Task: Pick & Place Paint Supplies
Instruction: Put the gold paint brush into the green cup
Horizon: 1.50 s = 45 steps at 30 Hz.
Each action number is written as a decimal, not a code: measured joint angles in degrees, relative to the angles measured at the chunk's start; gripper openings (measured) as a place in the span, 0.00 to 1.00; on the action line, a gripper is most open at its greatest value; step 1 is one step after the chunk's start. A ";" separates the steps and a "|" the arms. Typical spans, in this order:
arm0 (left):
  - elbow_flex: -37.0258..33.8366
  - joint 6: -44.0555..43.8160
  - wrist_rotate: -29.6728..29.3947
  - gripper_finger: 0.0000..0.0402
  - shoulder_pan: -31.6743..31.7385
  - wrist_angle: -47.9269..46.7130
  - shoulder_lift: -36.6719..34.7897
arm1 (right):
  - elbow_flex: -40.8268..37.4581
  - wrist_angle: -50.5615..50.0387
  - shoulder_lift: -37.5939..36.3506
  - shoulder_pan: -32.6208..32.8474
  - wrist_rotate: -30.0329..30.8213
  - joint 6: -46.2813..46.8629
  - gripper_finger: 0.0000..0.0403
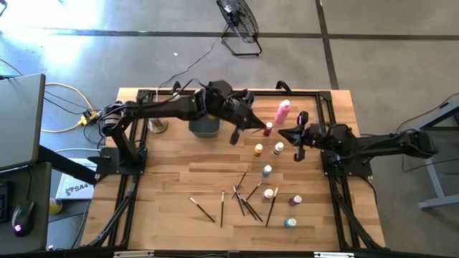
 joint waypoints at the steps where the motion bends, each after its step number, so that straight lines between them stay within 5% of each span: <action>1: 0.00 -0.02 -0.03 0.00 -0.23 0.41 0.00 | 0.00 1.56 1.39 0.00 -0.04 -0.05 0.01; 5: 0.00 -0.62 -0.16 0.00 -0.34 0.35 0.00 | -0.02 8.11 5.65 0.00 -0.24 -0.03 0.05; 15: 0.01 -1.96 -0.22 0.00 -0.46 -1.04 0.57 | 0.15 17.59 12.91 0.02 -0.26 1.70 0.42; 20: 0.02 -2.21 -1.28 0.00 -1.03 -0.61 1.80 | 3.41 17.70 18.00 0.07 -2.18 2.02 0.50; 34: -0.02 -2.25 -1.98 0.00 -1.45 -2.60 2.49 | 9.33 17.73 25.37 2.78 -2.92 1.35 0.46; 45: -0.02 -2.25 -2.05 0.00 -1.45 -2.55 2.49 | 9.31 18.10 25.35 2.78 -3.10 1.33 0.29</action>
